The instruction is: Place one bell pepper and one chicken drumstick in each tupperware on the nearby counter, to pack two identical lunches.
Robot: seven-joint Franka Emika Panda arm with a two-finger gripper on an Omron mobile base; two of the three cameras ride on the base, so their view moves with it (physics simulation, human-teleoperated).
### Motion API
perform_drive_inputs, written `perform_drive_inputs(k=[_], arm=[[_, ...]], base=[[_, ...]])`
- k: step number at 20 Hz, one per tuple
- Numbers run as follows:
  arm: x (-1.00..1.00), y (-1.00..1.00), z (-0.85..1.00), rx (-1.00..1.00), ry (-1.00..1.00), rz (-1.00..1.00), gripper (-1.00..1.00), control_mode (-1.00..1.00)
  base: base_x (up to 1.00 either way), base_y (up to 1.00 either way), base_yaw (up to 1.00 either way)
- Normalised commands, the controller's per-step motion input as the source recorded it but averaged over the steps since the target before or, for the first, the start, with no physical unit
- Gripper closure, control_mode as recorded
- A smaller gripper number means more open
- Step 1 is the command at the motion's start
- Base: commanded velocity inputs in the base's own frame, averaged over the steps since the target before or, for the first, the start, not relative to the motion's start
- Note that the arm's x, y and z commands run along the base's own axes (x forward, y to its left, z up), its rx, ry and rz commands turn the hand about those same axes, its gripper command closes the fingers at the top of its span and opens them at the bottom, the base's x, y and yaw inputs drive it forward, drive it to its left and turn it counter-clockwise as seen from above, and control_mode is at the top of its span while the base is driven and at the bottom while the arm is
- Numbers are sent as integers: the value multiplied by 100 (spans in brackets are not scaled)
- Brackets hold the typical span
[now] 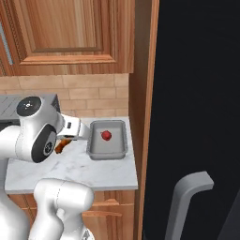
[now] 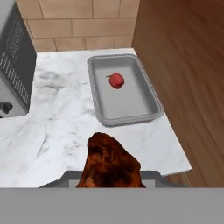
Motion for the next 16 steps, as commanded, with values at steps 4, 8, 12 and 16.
perform_drive_inputs(k=[4, 8, 12, 16], arm=[[43, 2, -35, 0, 21, -7, 100, -100], [32, 0, -22, 1, 11, -17, 100, -100], [34, 0, -26, 1, 0, -18, 100, -100], [22, 0, -33, 0, -15, -17, 100, -100]], base=[[0, 0, 0], [0, 0, 0], [0, 0, 0], [0, 0, 0]])
